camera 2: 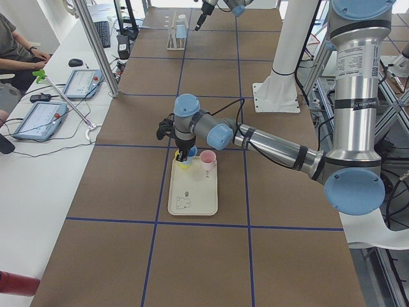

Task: Transfer IKEA cup to right arm and place on rack

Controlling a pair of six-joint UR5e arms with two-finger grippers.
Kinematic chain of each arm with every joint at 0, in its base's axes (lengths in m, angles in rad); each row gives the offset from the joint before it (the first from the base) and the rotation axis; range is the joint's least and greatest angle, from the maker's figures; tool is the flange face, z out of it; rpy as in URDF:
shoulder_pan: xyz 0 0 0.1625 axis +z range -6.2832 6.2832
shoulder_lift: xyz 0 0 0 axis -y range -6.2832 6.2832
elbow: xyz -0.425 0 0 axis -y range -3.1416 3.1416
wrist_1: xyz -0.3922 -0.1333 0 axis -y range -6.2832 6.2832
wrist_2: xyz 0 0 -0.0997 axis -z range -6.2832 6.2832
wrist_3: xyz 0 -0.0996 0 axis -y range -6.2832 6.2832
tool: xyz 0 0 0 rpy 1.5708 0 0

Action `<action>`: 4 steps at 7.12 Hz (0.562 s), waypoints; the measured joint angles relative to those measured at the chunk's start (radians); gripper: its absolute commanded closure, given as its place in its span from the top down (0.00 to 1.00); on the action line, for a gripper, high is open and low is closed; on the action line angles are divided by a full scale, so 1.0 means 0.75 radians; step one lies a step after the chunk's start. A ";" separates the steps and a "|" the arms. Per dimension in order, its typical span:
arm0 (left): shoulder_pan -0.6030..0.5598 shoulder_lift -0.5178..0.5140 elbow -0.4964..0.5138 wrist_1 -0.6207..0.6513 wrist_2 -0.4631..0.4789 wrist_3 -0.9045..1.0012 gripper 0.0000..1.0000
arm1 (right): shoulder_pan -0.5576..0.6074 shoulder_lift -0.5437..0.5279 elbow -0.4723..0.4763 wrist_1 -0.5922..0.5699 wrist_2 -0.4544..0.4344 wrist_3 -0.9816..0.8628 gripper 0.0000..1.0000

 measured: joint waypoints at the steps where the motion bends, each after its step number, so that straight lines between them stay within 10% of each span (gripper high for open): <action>1: 0.004 -0.091 -0.015 -0.007 -0.006 -0.153 0.00 | -0.007 0.032 -0.003 -0.004 0.000 0.049 1.00; 4: 0.177 -0.371 -0.094 -0.046 0.035 -0.622 0.00 | -0.038 0.133 -0.013 -0.013 -0.004 0.195 1.00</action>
